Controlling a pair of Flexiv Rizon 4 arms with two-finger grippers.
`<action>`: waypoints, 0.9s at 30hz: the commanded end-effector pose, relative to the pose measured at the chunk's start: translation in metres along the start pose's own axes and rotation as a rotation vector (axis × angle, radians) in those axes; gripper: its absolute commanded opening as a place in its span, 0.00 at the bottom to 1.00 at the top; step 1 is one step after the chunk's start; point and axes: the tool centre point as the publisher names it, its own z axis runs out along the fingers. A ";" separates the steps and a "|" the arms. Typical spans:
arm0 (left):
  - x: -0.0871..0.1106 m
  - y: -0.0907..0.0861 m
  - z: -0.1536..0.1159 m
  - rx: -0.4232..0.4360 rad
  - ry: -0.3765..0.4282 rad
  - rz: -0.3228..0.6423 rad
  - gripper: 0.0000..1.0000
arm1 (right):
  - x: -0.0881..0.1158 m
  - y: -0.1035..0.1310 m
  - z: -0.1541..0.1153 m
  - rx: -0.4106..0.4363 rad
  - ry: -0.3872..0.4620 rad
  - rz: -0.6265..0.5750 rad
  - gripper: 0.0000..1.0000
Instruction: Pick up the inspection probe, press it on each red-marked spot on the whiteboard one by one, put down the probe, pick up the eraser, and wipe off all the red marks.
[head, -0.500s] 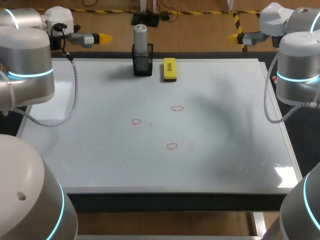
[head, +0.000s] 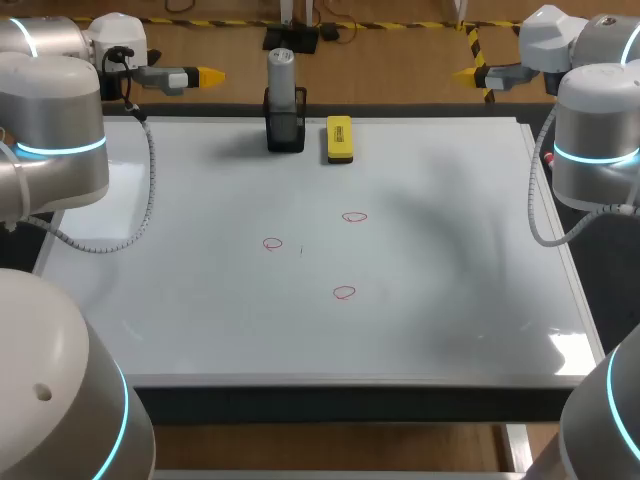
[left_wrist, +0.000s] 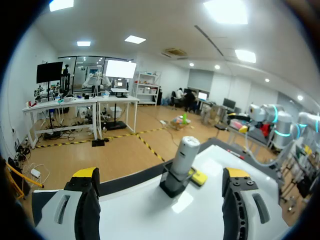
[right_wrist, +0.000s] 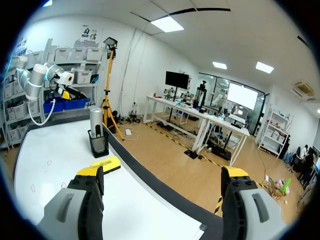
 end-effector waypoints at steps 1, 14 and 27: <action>0.000 0.000 0.000 0.000 0.000 0.000 1.00 | 0.000 0.000 0.000 0.001 0.001 0.000 1.00; 0.000 0.000 0.000 0.000 0.000 0.000 1.00 | 0.000 0.000 0.000 0.001 0.001 0.000 1.00; 0.002 -0.005 0.009 0.019 0.093 0.086 1.00 | 0.000 0.000 0.000 0.001 0.001 0.000 1.00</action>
